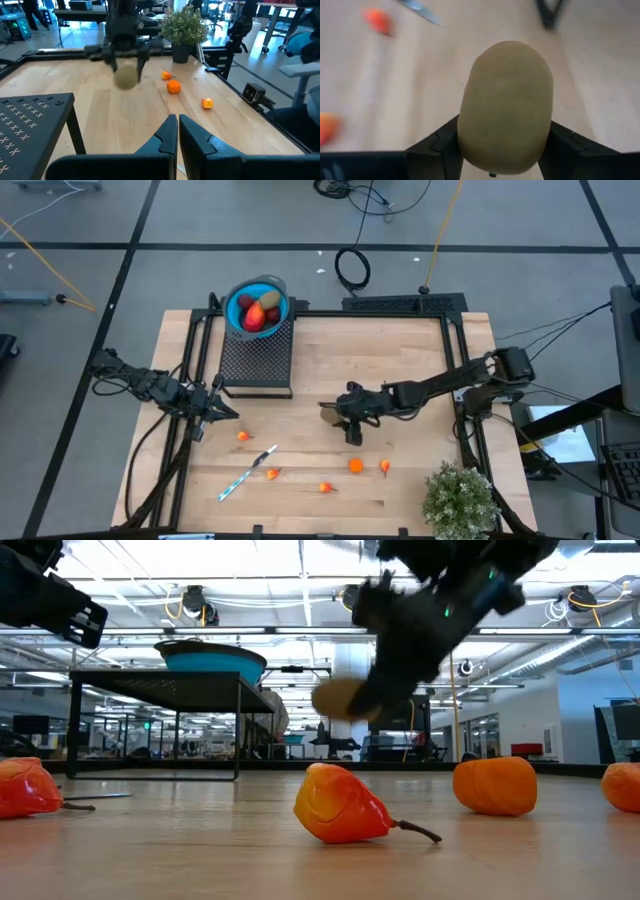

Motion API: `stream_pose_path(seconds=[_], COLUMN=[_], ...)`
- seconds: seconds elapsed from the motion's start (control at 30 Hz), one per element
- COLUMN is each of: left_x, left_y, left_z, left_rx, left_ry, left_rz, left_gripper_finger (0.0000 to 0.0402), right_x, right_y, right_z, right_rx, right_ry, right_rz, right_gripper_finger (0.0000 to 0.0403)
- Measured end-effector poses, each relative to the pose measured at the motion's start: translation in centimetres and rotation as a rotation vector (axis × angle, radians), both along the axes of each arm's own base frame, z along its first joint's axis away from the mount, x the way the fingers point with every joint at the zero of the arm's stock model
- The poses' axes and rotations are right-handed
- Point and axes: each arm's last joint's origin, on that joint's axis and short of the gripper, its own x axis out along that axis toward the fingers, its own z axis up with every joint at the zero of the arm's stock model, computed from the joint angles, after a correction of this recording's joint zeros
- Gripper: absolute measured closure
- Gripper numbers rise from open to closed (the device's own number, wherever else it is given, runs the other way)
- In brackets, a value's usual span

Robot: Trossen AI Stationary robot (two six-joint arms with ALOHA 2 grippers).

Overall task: Pick & Place Fruit
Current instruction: Put the kiwi into the blue strainer bowl on the shelf

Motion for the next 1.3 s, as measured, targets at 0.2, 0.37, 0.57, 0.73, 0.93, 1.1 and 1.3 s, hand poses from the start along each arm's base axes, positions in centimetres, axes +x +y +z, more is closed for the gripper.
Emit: stream_pose_path(seconds=[0.2, 0.37, 0.57, 0.73, 0.93, 1.1, 1.3], left_x=[0.0, 0.0, 0.0, 0.0, 0.0, 0.0, 0.0], left_y=[0.0, 0.0, 0.0, 0.0, 0.0, 0.0, 0.0], left_z=[0.0, 0.0, 0.0, 0.0, 0.0, 0.0, 0.0], left_rx=[-0.010, -0.012, -0.012, -0.012, -0.012, -0.012, -0.011], left_ry=[0.002, 0.006, 0.004, 0.005, 0.005, 0.005, 0.005], left_rz=[0.002, 0.002, 0.002, 0.003, 0.003, 0.002, 0.002], left_gripper_finger=[0.0382, 0.0382, 0.0382, 0.0382, 0.0382, 0.0382, 0.0382], right_x=[-1.3, -2.3, -3.2, -3.9, -4.7, -5.4, -5.7], right_y=[2.0, 4.1, 6.7, 8.7, 10.8, 12.1, 12.6], right_z=[3.9, 5.8, 7.0, 7.6, 8.0, 8.0, 8.0], right_rx=[0.017, -0.068, -0.164, -0.229, -0.290, -0.342, -0.356], right_ry=[-0.152, -0.264, -0.381, -0.471, -0.551, -0.590, -0.600], right_rz=[0.232, 0.399, 0.556, 0.663, 0.767, 0.845, 0.866], right_gripper_finger=[0.0215, 0.0217, 0.0214, 0.0215, 0.0210, 0.0215, 0.0209])
